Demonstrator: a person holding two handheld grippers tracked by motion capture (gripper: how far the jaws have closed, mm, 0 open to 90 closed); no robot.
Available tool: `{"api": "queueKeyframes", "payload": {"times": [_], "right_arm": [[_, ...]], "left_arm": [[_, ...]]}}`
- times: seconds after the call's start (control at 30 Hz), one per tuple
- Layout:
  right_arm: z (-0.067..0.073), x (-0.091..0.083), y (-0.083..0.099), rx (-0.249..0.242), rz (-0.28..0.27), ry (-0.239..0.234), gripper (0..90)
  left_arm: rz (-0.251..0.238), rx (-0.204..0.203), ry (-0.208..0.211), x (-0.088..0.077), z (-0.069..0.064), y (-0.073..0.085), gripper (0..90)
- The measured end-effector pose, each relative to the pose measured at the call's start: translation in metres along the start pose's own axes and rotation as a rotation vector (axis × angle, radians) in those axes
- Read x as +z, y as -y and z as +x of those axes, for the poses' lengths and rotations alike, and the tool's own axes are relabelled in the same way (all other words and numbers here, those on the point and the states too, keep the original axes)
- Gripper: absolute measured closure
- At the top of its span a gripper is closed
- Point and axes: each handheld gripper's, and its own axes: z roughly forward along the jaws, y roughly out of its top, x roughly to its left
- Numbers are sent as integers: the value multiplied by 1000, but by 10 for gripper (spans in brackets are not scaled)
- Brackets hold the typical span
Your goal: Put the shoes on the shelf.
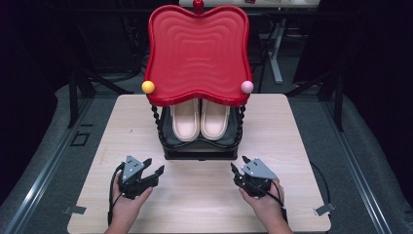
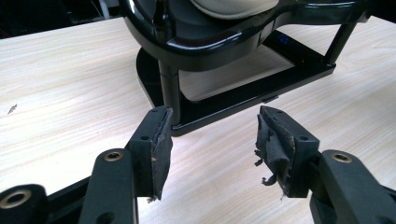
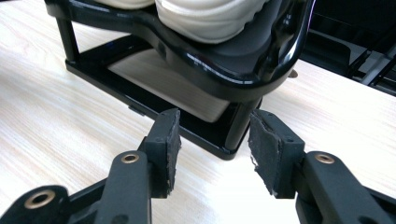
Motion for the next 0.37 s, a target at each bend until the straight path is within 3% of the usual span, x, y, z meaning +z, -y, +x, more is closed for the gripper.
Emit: {"api": "queueKeyframes", "payload": {"times": [0.17, 0.37], "right_arm": [[2, 0, 9, 6, 8, -11, 523], [2, 0, 19, 2, 19, -18, 495]], "left_arm": [[15, -14, 0, 1, 1, 8, 448], [17, 8, 3, 3, 0, 13, 429]]}}
